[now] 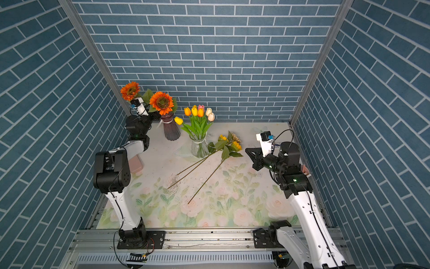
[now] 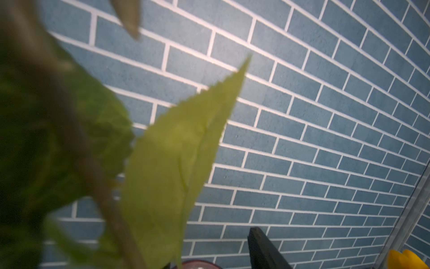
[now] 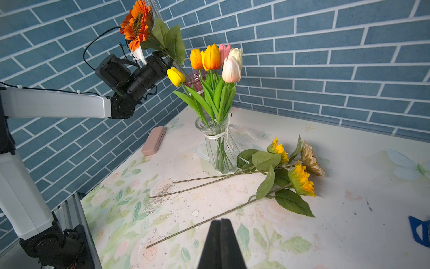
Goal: Arrange the flowers in different vases according to their variety
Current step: Insert the flower into the vase.
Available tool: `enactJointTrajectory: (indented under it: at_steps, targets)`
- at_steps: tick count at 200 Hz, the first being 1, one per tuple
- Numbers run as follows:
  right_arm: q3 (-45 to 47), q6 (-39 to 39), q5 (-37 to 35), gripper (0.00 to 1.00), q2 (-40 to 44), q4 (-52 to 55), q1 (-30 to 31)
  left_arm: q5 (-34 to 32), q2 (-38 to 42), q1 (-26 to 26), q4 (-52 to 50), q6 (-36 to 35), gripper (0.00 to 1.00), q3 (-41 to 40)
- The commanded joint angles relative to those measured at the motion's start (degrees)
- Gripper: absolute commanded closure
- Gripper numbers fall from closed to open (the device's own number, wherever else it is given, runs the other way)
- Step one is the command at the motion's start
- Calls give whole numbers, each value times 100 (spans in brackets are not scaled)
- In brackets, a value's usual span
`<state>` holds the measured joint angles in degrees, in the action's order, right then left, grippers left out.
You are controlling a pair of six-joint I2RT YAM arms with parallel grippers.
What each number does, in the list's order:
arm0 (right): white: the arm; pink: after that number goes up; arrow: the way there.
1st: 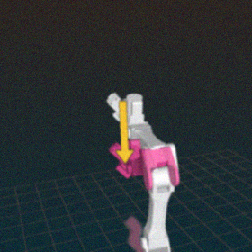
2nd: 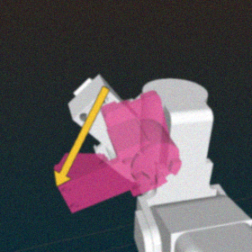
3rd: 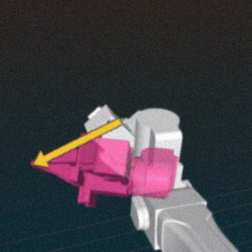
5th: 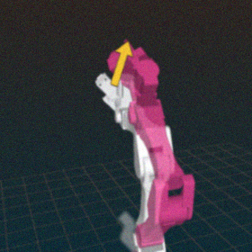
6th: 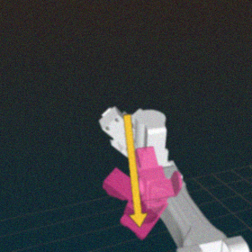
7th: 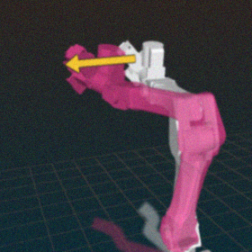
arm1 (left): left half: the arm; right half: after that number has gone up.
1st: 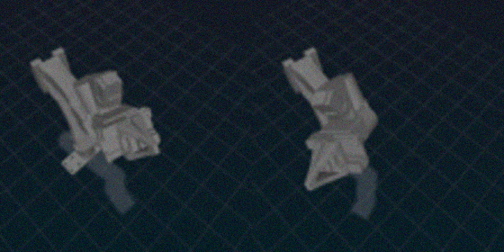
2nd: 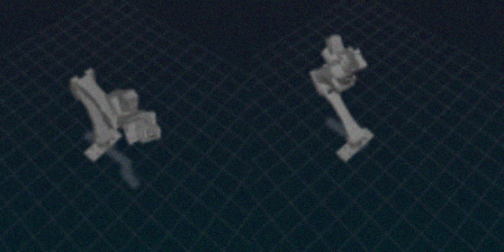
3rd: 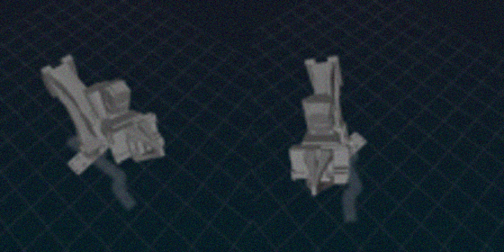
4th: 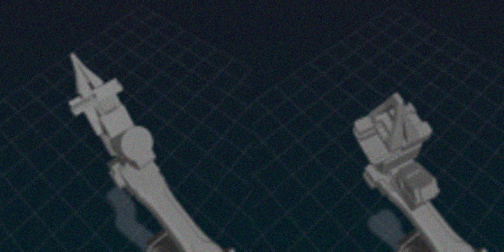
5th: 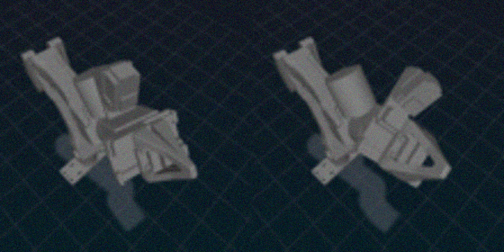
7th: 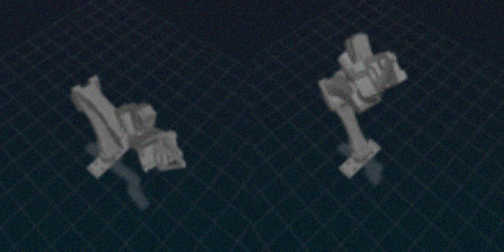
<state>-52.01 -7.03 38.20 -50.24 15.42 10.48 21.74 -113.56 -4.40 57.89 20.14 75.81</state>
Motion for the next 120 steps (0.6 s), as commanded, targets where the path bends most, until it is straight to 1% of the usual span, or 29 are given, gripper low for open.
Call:
enactJointTrajectory:
  at_steps: [1,84,103,120]
  targets:
    - [-33,206,63,100,91,101,-13,19,239,1,-22,-168,44,-310]
    - [-95,246,21,100,148,222,-11,189,507,10,-127,-205,45,-1097]
    - [-92,245,17,100,171,224,-13,247,752,32,-198,-395,45,-1404]
    - [-91,246,34,100,172,224,-13,243,1036,78,-542,-721,45,-1619]
